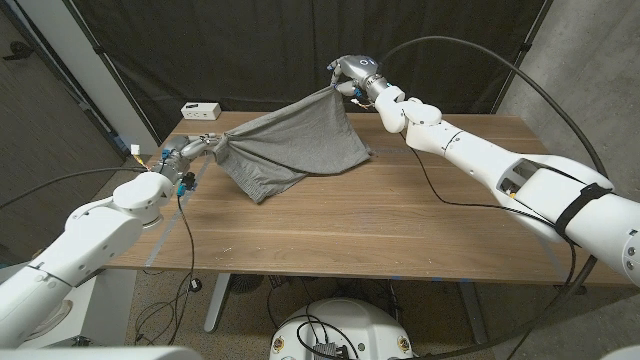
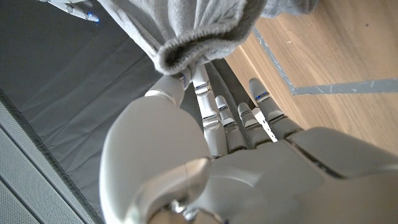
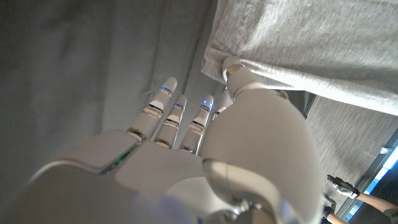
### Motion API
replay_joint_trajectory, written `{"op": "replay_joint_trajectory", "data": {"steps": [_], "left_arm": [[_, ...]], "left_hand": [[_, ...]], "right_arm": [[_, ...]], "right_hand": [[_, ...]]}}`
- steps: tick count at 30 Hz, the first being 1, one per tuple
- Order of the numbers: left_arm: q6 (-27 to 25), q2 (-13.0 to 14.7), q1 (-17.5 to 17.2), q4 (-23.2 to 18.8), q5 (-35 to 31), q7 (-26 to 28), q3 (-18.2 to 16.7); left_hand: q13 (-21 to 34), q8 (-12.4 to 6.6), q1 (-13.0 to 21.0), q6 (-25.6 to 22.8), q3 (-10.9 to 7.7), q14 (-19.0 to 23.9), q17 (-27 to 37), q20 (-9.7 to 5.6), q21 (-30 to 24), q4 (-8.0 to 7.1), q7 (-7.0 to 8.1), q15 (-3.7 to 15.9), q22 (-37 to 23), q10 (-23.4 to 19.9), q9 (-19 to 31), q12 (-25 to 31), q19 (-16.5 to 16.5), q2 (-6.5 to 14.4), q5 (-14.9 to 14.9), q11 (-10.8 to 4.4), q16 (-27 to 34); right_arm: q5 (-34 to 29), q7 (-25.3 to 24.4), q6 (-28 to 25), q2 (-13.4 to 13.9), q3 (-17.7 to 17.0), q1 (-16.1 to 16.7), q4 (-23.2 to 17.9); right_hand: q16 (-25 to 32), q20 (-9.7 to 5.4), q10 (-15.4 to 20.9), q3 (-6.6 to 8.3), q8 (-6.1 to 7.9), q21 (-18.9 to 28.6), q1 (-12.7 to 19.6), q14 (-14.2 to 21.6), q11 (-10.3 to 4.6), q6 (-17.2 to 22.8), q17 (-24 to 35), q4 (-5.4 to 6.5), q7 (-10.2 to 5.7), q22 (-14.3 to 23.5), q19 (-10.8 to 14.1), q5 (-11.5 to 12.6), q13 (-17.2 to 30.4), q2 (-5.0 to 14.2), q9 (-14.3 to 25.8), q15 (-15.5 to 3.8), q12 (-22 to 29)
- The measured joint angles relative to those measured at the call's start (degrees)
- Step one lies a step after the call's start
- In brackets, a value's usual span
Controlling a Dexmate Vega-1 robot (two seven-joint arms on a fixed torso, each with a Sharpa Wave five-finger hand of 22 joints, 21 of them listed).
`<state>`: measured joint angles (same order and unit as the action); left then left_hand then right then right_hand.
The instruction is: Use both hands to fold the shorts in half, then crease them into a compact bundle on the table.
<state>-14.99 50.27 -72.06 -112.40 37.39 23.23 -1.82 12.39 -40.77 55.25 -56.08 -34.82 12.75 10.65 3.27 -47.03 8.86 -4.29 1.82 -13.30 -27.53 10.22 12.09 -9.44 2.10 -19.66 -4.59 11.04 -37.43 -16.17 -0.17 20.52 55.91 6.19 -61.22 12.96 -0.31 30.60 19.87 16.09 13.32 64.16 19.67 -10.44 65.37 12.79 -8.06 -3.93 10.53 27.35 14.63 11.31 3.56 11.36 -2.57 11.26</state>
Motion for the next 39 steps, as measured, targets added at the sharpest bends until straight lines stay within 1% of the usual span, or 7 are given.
{"op": "replay_joint_trajectory", "data": {"steps": [6,7,15,17,23,30,39], "left_arm": [[-1.5,-0.9,0.1,-1.3,-1.0,2.6,0.6],[-3.7,-1.0,0.3,-1.5,-3.0,5.6,0.8],[-5.7,-1.7,1.9,-1.9,-5.2,8.5,2.7],[-6.7,-1.8,2.3,-1.8,-6.3,9.3,3.1],[-8.0,-2.1,3.5,-1.5,-7.5,9.5,4.4],[-9.0,-2.3,4.5,-1.2,-8.8,9.7,5.7],[-11.9,-2.8,5.9,-1.4,-11.6,12.4,7.6]], "left_hand": [[0.0,-0.01,0.3,0.0,-0.22,0.8,0.0,-0.21,-0.7,0.22,-0.02,0.22,0.0,-0.3,0.0,0.2,-0.4,-0.1,0.3,-0.19,0.0],[0.0,-0.02,0.4,0.1,-0.22,0.8,0.0,-0.09,-0.7,0.22,-0.12,0.23,0.0,-0.4,0.0,0.2,-0.5,-0.1,0.3,0.0,0.0],[0.0,-0.21,0.5,0.3,-0.35,0.8,0.0,0.01,-1.1,0.1,-0.31,0.22,0.3,-0.5,0.0,0.2,-0.6,0.1,0.8,0.09,0.0],[0.0,-0.21,0.5,0.3,-0.39,0.8,0.0,0.01,-1.1,0.07,-0.32,0.22,0.3,-0.5,0.0,0.2,-0.6,0.1,0.8,0.1,0.0],[0.0,-0.03,0.5,0.4,-0.39,0.8,0.0,0.01,-1.4,0.06,-0.41,0.22,0.3,-0.5,0.0,0.2,-0.6,0.1,1.3,0.09,0.0],[0.0,0.25,0.5,0.4,-0.39,0.8,0.0,0.01,-1.7,0.07,-0.42,0.22,0.3,-0.5,0.0,0.2,-0.6,0.1,1.7,0.09,0.0],[0.0,0.7,0.7,0.2,-0.56,1.3,-0.3,0.0,-2.2,0.24,-0.57,0.37,0.5,-0.5,0.1,0.2,-0.6,-0.1,2.2,0.09,0.0]], "right_arm": [[0.5,-0.7,0.4,-1.3,1.1,-1.1,2.5],[0.6,-0.8,0.5,-3.6,2.8,-2.9,7.0],[2.2,-2.5,1.7,-7.4,5.1,-5.7,13.9],[3.5,-2.5,2.0,-11.9,7.8,-8.7,20.7],[9.2,0.8,-1.1,-15.6,14.1,-12.5,29.2],[16.6,7.0,-5.0,-17.6,21.3,-15.9,33.2],[21.4,11.3,-5.2,-18.2,24.9,-17.9,35.2]], "right_hand": [[0.0,0.0,0.5,0.0,0.0,0.0,0.0,0.4,-0.1,0.0,0.0,0.0,0.0,0.0,0.0,0.0,0.0,0.0,0.0,0.21,0.0],[0.0,0.0,0.5,0.0,0.0,0.0,0.0,0.4,-0.1,0.0,0.0,0.0,0.0,0.0,0.0,0.0,0.0,0.0,0.0,0.21,0.0],[0.0,0.0,0.5,0.09,0.0,0.0,0.0,0.4,-0.1,0.0,0.0,-0.1,0.0,0.0,0.0,0.2,0.0,0.0,0.0,0.21,0.0],[0.0,0.0,0.5,0.17,0.0,0.0,0.0,0.4,-0.1,0.0,0.0,-0.17,0.0,0.0,0.0,0.2,0.0,-0.01,0.0,0.21,0.0],[0.0,-0.26,1.1,0.38,-0.01,0.0,0.0,0.4,-0.1,0.0,0.0,0.03,0.0,0.0,0.3,0.2,0.0,-0.01,0.0,0.21,0.0],[0.0,-0.31,1.1,0.38,-0.01,0.0,0.0,0.4,-0.1,0.0,0.0,0.03,0.0,0.0,0.3,0.2,0.0,-0.01,0.0,0.21,0.0],[0.0,0.01,1.1,0.37,-0.17,0.0,-0.7,1.1,-0.1,-0.2,0.0,0.03,-0.22,0.0,0.6,0.4,0.0,-0.07,0.0,0.11,0.0]]}}
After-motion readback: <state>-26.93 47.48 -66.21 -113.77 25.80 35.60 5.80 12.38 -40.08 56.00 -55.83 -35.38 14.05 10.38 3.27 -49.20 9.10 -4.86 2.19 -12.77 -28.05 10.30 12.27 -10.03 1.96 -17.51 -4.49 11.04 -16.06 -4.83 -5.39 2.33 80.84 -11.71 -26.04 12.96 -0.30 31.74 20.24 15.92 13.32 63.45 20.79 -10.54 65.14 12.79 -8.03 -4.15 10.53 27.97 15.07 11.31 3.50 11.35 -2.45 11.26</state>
